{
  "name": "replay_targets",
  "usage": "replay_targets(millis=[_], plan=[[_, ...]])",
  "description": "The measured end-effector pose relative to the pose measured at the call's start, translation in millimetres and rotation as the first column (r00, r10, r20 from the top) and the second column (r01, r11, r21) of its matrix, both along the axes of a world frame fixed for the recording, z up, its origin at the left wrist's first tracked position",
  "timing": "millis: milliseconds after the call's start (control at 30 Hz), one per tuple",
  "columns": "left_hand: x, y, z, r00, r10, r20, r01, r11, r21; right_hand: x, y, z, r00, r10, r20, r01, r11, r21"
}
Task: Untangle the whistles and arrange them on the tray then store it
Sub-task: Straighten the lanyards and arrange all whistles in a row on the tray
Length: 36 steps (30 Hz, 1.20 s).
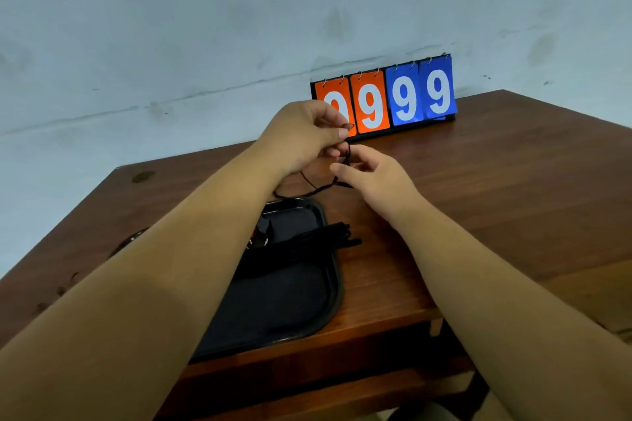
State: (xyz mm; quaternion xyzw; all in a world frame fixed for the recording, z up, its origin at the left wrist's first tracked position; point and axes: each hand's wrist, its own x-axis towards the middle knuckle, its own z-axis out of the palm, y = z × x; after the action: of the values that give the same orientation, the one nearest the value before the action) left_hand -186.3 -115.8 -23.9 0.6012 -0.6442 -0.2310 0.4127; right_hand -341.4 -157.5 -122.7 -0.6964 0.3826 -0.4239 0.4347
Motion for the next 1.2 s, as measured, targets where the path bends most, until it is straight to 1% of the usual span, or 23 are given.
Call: replay_targets(millis=[133,267,400,500,567,633,800,967,1200], plan=[[-5,9,4,0.999,0.007,-0.044,-0.007,1.0,-0.005,-6,6,3,0.997,0.005,0.077,-0.003,1.0,-0.031],[10,13,11,0.995,0.061,-0.075,-0.063,0.998,-0.025,-7,11,6,0.997,-0.04,0.067,0.039,0.999,0.01],[50,21,16,0.957,0.149,-0.249,-0.158,0.987,-0.014,-7,21,11,0.997,-0.032,0.073,0.026,0.997,0.077],[76,37,15,0.929,0.193,-0.316,-0.204,0.979,-0.003,-10,26,14,0.993,0.003,0.118,-0.02,0.989,0.144],[89,52,16,0.906,0.223,-0.361,-0.241,0.971,-0.005,-12,30,19,0.991,0.019,0.135,-0.041,0.986,0.16],[100,68,19,0.885,0.242,-0.398,-0.269,0.963,-0.013,-14,35,27,0.995,0.024,0.099,-0.037,0.991,0.13],[123,106,35,0.846,0.244,-0.475,-0.308,0.949,-0.061,-16,54,57,0.996,0.049,-0.08,-0.051,0.998,-0.025],[145,141,59,0.788,0.219,-0.575,-0.323,0.943,-0.084,-15,74,95,0.997,0.038,-0.072,-0.045,0.994,-0.101],[164,187,83,0.722,0.191,-0.665,-0.366,0.921,-0.133,-9,96,128,0.996,-0.013,-0.086,-0.005,0.978,-0.209]])
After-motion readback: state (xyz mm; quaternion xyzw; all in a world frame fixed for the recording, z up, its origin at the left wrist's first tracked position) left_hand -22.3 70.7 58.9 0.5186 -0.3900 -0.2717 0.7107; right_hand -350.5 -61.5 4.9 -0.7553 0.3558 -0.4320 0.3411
